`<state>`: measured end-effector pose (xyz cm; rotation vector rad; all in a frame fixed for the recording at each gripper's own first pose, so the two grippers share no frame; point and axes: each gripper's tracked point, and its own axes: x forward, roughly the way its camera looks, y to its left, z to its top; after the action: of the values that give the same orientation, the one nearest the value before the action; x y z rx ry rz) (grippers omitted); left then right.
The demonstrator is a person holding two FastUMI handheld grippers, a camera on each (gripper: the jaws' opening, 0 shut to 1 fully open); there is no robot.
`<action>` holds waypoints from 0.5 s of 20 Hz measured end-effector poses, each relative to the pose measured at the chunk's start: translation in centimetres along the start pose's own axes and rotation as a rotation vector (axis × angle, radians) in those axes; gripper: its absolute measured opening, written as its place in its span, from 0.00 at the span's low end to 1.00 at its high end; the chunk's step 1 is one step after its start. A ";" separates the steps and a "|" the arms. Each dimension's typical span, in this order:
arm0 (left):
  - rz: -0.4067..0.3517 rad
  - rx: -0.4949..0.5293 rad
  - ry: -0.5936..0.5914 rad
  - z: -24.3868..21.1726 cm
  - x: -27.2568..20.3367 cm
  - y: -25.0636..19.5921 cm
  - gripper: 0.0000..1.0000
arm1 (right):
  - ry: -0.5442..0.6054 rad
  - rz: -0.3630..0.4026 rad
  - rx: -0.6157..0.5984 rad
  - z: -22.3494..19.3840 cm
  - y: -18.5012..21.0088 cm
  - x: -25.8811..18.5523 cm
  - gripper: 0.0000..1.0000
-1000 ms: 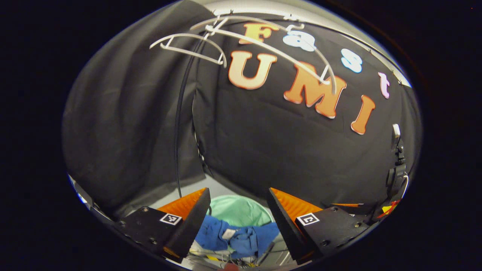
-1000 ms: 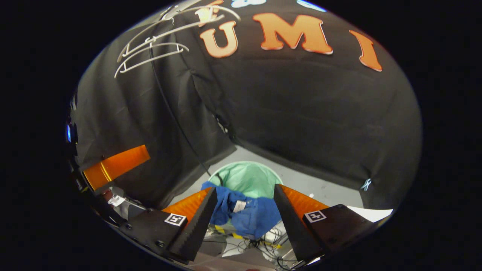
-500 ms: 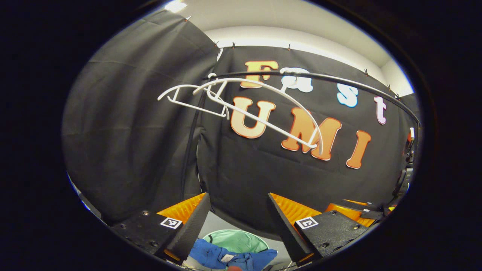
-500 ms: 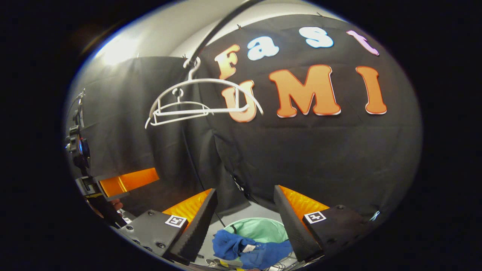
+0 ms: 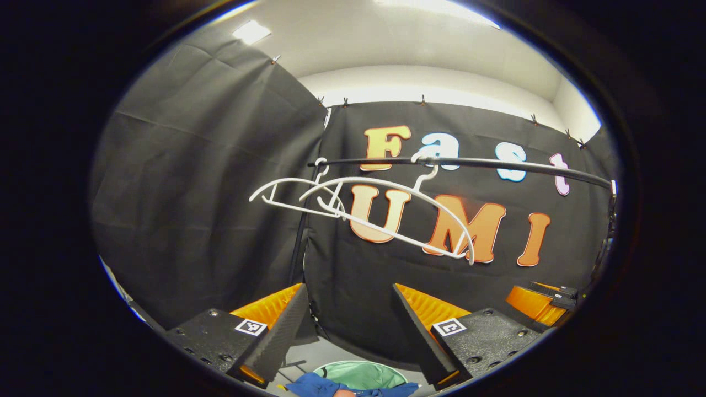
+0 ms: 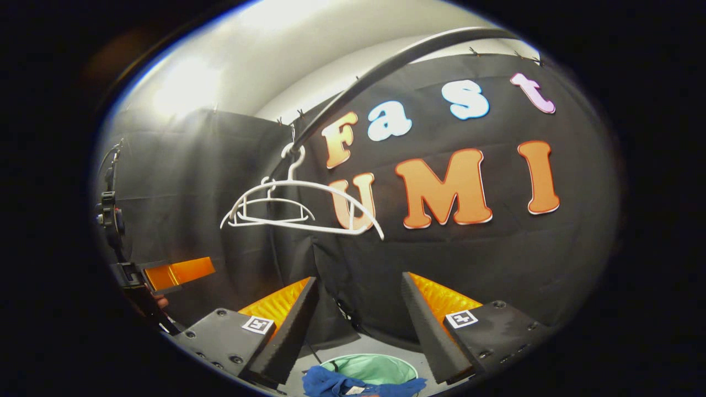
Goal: Grasp the clothes on the hanger with both hands and then place them into the laundry hamper below.
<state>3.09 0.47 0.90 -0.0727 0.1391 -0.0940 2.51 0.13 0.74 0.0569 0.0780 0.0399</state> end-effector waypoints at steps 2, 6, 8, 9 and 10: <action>0.014 0.019 -0.036 1.5 -0.4 0.3 0.91 | -0.032 -0.011 -0.001 0.7 -0.3 -0.2 0.89; 0.053 0.082 -0.087 3.1 -1.0 0.9 0.90 | -0.060 -0.037 -0.004 1.7 -1.1 -1.1 0.89; 0.052 0.090 -0.092 3.3 -1.0 0.5 0.90 | -0.082 -0.051 -0.008 2.4 -1.7 -1.6 0.98; 0.045 0.091 -0.097 3.4 -1.0 0.2 0.91 | -0.099 -0.057 -0.010 2.9 -1.9 -1.7 0.98; 0.041 0.091 -0.106 3.7 -1.0 0.0 0.91 | -0.117 -0.063 -0.012 3.6 -2.1 -1.8 0.98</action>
<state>2.66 0.76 4.65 0.0159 0.0304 -0.0555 1.04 -2.26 4.30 0.0445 -0.0375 -0.0261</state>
